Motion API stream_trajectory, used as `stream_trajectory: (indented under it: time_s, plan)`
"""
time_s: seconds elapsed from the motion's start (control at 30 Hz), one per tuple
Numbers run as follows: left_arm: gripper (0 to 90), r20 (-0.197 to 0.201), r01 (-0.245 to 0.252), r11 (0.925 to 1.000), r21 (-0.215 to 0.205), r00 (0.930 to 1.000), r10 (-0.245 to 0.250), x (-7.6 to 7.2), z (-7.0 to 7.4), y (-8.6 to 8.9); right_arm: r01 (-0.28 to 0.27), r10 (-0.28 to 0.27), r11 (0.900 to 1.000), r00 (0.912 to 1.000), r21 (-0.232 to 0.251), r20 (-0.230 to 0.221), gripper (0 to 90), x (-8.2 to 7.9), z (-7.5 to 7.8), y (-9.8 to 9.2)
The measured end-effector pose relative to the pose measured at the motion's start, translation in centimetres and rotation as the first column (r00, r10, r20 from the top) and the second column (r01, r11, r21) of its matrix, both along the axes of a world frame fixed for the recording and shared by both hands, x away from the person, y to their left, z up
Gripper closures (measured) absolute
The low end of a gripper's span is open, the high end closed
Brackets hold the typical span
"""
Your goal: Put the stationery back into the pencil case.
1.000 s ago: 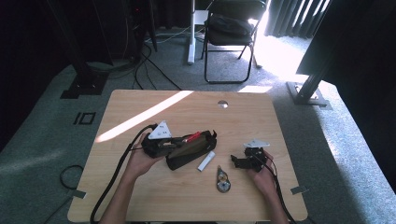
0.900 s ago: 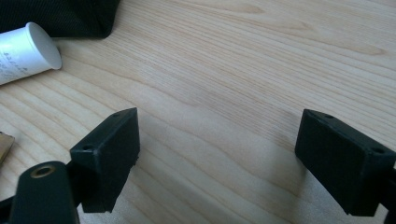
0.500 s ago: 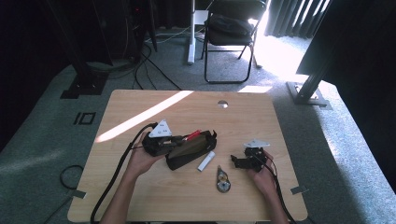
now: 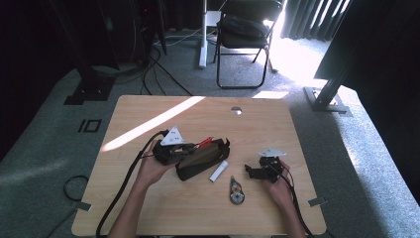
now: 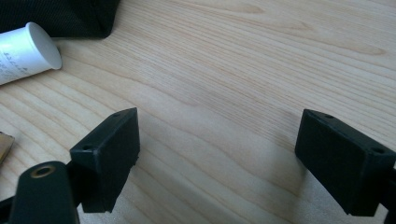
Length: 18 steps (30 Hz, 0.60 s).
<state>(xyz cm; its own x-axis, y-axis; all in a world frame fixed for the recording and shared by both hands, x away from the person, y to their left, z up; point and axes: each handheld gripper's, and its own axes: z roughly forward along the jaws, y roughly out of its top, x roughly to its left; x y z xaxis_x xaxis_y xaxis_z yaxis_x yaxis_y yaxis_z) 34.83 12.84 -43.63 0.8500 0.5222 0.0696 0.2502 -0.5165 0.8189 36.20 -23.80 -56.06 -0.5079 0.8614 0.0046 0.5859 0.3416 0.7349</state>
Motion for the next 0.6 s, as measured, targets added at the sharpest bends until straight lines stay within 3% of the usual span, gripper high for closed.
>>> stream_trajectory:
  time_s: [0.6]
  plan:
    - [79.4, -0.004, -0.019, 0.9998, 0.002, 0.9998, 0.019, 0.67, -0.92, -0.57, -0.001, 0.001, 1.000, 1.0000, 0.000, 0.001, 13.7, 0.01, 0.00, -0.01]
